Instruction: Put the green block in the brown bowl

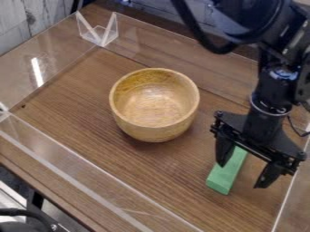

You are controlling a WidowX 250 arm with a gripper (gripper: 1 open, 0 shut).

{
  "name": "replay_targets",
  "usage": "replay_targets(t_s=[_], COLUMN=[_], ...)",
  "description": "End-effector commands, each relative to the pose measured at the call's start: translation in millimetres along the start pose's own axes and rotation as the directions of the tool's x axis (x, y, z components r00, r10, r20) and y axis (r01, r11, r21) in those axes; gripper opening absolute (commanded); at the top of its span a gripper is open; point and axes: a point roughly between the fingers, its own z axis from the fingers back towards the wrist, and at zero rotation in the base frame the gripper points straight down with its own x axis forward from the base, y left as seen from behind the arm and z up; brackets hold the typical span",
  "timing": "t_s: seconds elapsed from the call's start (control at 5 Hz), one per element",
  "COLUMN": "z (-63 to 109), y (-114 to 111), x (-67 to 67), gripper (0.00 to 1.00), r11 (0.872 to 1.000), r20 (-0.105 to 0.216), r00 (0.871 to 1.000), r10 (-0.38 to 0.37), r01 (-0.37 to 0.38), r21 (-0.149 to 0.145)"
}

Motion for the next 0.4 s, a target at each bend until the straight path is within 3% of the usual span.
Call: replay_targets(t_s=[0.0,0.2], z=[22.9,3.2], y=[4.8,19.1], x=[3.8,4.1], gripper=[1.0,1.0], r11=[0.996,0.998], r20=[0.069,0.051], r00=[0.994,0.997], r10=[-0.082,-0.057], r01=[0.083,0.058], r21=[-0.02,-0.019])
